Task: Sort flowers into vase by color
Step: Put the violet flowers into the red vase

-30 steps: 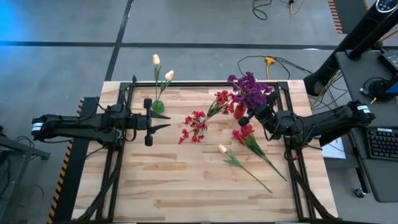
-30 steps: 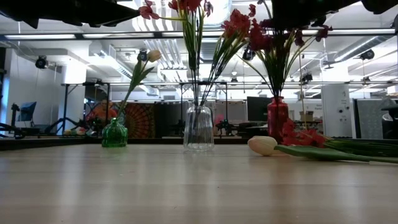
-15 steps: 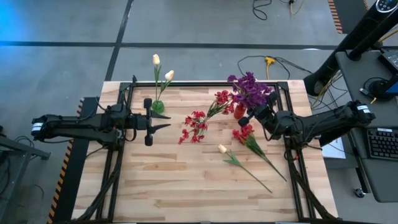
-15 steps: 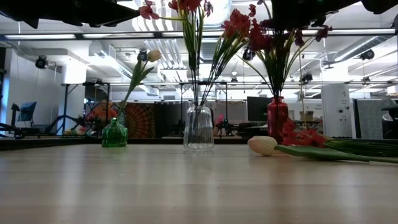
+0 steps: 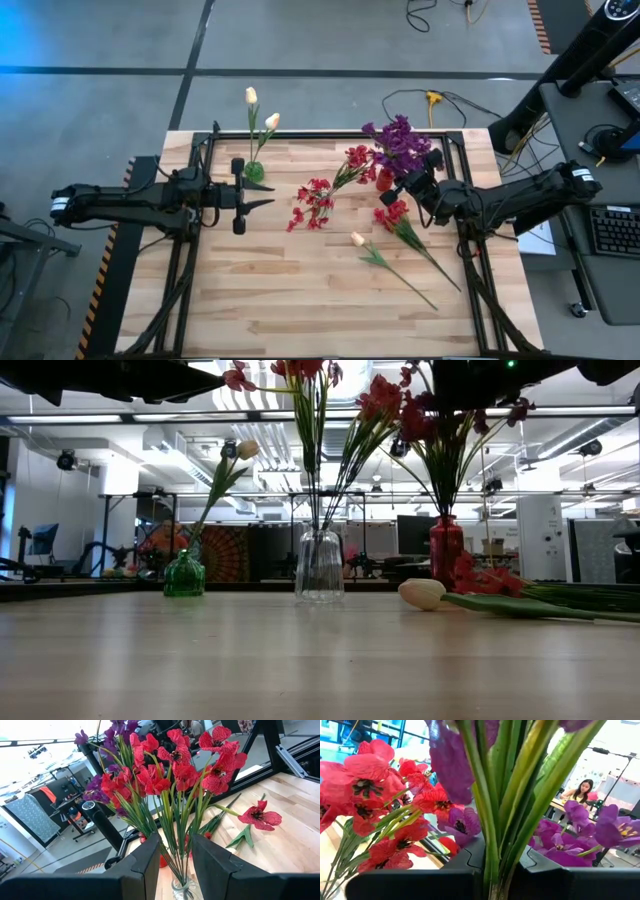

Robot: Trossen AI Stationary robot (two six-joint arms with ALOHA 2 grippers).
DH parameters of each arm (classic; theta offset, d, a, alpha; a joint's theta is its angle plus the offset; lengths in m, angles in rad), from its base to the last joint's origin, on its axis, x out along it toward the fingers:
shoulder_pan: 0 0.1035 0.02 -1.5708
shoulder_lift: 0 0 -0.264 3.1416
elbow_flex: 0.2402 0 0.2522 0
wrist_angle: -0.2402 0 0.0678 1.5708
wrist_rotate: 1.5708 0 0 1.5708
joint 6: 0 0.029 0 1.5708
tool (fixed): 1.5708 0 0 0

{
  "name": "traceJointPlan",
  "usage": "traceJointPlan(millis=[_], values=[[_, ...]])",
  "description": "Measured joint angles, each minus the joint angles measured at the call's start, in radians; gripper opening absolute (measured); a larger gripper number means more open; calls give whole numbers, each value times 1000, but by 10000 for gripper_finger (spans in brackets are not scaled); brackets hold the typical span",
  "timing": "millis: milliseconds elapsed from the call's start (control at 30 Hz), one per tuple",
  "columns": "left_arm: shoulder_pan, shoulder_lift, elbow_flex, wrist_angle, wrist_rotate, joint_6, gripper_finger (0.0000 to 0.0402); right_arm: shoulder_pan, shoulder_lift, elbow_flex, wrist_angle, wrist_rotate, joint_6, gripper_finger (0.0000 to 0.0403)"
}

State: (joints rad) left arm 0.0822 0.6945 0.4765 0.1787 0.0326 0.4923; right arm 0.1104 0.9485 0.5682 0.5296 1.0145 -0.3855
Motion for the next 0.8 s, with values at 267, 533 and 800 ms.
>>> traceJointPlan(millis=[267,533,800], values=[[0,0,0,-1,0,0,95,0,18,0,0,6,7,28],[0,0,0,-1,0,0,95,0,23,0,0,7,22,28],[0,0,0,-1,0,0,95,0,22,0,0,10,77,28]])
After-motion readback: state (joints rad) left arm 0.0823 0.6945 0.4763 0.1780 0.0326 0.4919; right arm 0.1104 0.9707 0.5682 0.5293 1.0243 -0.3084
